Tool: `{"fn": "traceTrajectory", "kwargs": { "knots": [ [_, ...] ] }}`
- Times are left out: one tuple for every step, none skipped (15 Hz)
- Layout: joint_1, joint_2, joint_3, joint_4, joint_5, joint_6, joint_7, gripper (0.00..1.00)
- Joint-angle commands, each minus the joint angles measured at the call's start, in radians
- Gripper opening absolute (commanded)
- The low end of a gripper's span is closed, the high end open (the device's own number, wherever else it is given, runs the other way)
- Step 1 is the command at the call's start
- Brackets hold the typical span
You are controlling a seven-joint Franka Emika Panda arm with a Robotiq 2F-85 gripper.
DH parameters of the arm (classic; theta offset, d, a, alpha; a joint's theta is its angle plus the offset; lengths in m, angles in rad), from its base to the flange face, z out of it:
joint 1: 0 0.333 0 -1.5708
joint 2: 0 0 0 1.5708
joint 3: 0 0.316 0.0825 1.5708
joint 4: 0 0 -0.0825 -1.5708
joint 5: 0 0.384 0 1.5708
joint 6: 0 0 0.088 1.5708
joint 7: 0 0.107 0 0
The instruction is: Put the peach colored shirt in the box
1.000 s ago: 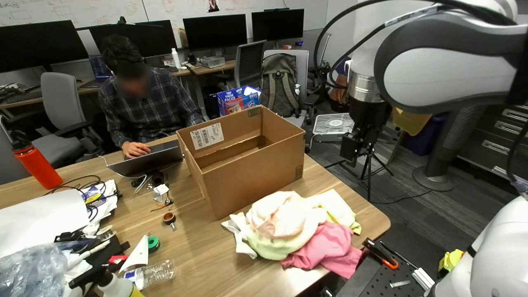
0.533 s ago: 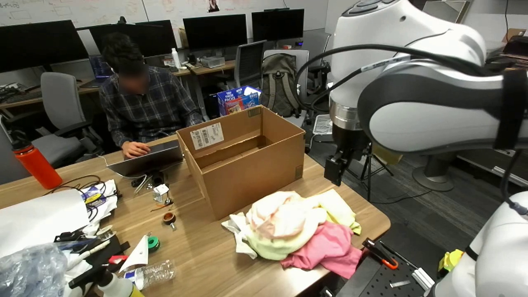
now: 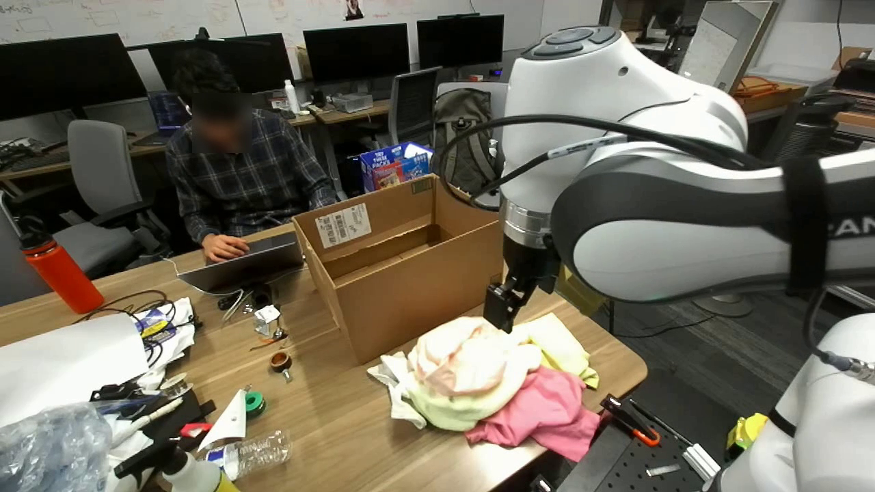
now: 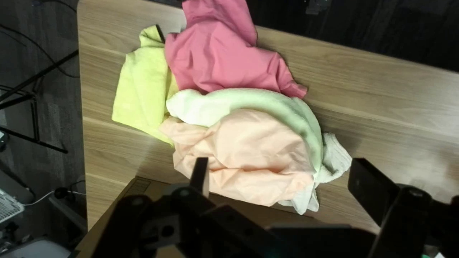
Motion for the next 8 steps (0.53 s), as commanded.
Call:
{"fn": "traceTrajectory", "kwargs": {
  "knots": [
    [-0.007, 0.111, 0.045, 0.074, 0.007, 0.067, 0.073, 1.00],
    [-0.011, 0.144, 0.058, 0.094, -0.001, 0.088, 0.091, 1.00],
    [-0.014, 0.175, 0.070, 0.112, -0.007, 0.105, 0.108, 1.00],
    [-0.022, 0.212, 0.085, 0.133, -0.019, 0.131, 0.133, 1.00],
    [-0.028, 0.241, 0.096, 0.152, -0.029, 0.144, 0.156, 1.00],
    [-0.033, 0.272, 0.103, 0.171, -0.038, 0.157, 0.178, 1.00],
    [-0.038, 0.297, 0.109, 0.187, -0.050, 0.164, 0.202, 1.00],
    [-0.044, 0.324, 0.111, 0.202, -0.062, 0.168, 0.225, 1.00]
  ]
}}
